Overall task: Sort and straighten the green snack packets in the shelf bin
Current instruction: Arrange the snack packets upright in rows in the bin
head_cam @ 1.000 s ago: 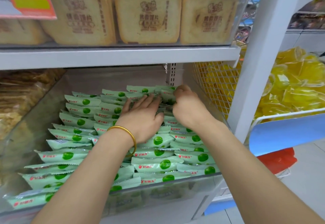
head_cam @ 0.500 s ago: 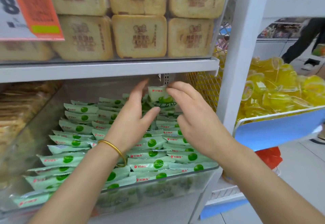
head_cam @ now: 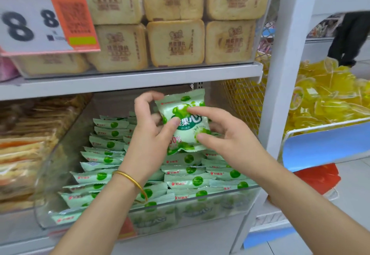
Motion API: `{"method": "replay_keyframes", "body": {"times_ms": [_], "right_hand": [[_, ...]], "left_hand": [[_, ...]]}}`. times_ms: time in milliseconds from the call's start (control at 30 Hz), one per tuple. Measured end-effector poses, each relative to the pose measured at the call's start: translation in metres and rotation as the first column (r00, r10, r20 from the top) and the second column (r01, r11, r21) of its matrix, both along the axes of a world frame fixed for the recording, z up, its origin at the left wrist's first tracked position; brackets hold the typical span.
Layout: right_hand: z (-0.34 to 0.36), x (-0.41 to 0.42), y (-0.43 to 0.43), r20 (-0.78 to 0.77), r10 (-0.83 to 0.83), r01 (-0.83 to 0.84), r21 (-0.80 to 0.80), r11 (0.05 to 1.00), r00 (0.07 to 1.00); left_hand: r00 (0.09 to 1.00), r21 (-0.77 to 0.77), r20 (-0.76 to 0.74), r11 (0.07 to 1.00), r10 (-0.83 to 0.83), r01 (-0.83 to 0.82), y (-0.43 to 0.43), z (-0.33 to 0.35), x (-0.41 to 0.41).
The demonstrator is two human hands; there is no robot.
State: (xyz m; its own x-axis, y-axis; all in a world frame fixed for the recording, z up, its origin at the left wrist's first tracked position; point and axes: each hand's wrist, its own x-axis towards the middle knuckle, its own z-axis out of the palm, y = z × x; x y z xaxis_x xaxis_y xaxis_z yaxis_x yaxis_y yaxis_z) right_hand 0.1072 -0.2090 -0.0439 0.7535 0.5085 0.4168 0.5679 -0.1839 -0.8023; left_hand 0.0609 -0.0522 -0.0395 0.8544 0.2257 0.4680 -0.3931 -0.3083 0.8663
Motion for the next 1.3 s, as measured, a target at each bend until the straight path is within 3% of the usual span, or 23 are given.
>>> {"method": "replay_keyframes", "body": {"times_ms": [200,567,733,833,900,967,1133,1300], "right_hand": [[0.001,0.004,0.001,-0.208,0.127,-0.093,0.165,0.982,0.97],[0.0,0.006,0.004,-0.226,0.16,-0.131,0.137,0.982,0.961],[-0.001,0.006,0.003,-0.219,0.155,-0.124,0.146,0.981,0.963],[-0.006,0.009,0.003,-0.192,0.107,-0.084,0.122,0.989,0.976],[-0.007,0.011,0.002,-0.189,0.088,-0.065,0.127,0.99,0.978],[-0.006,0.01,0.0,-0.204,0.114,-0.083,0.155,0.984,0.972],[-0.002,0.002,0.0,-0.211,0.237,-0.198,0.192,0.961,0.948],[-0.001,-0.001,0.003,-0.221,0.282,-0.244,0.184,0.952,0.934]], "left_hand": [[0.969,-0.027,-0.13,0.978,-0.209,0.208,0.009,-0.003,-0.003],[0.949,0.01,-0.186,0.966,-0.253,0.259,0.016,-0.005,-0.005],[0.957,0.056,-0.181,0.969,-0.227,0.24,0.012,-0.008,-0.003],[0.983,0.245,-0.159,0.961,-0.089,0.127,0.012,-0.013,-0.002],[0.992,0.414,-0.104,0.91,0.077,-0.028,0.011,-0.015,-0.002],[0.984,0.484,-0.067,0.868,0.165,-0.113,0.009,-0.014,-0.003],[0.966,0.286,-0.256,0.958,0.044,0.032,0.005,-0.007,-0.005],[0.974,0.365,-0.211,0.931,0.079,0.003,0.007,-0.009,-0.008]]}}
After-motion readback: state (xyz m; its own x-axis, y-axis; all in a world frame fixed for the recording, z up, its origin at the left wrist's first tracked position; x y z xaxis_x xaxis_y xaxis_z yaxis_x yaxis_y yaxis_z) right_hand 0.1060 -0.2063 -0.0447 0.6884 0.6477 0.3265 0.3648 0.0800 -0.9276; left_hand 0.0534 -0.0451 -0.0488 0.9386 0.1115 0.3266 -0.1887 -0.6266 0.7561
